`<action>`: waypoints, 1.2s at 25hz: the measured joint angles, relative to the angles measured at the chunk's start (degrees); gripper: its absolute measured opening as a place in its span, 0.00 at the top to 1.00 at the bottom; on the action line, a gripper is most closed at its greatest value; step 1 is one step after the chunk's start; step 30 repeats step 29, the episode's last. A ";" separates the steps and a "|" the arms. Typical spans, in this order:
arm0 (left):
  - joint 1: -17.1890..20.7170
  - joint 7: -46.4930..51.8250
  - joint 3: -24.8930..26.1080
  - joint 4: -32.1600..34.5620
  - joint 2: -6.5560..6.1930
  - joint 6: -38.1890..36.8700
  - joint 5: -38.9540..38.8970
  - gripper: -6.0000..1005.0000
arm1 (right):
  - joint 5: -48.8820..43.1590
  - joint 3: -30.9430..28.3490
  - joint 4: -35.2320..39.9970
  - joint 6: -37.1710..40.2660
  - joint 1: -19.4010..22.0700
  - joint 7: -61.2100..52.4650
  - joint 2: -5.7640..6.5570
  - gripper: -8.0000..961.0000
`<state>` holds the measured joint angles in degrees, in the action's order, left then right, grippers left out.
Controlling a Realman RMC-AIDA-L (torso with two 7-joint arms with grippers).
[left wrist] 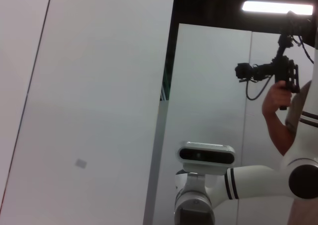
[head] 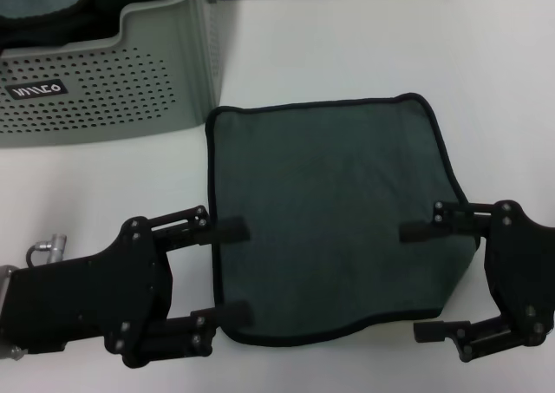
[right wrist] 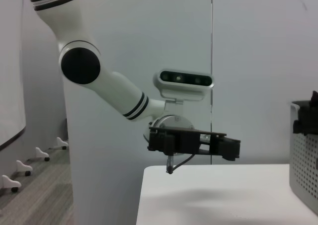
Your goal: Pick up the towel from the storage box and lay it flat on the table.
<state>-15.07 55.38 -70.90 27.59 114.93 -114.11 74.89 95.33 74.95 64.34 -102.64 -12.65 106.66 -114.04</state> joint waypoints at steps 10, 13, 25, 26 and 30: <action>-0.70 0.64 -0.11 1.59 0.40 -0.04 1.46 0.30 | 5.38 6.40 -8.08 6.21 -4.31 11.60 -0.93 0.11; -1.01 0.68 -0.03 1.47 0.83 0.00 1.51 0.30 | 6.86 8.95 -11.15 9.23 -6.86 14.05 -1.21 0.11; -1.35 0.80 0.19 1.25 1.11 0.16 1.51 0.30 | 7.46 10.68 -12.34 9.44 -8.81 14.09 -1.36 0.11; -1.34 0.83 0.20 1.23 1.11 0.16 1.51 0.30 | 7.55 10.70 -12.24 9.31 -8.80 14.00 -1.36 0.11; -1.06 0.91 0.25 1.23 1.11 0.11 1.46 0.30 | 8.03 10.86 -11.91 8.94 -8.66 13.85 -1.36 0.11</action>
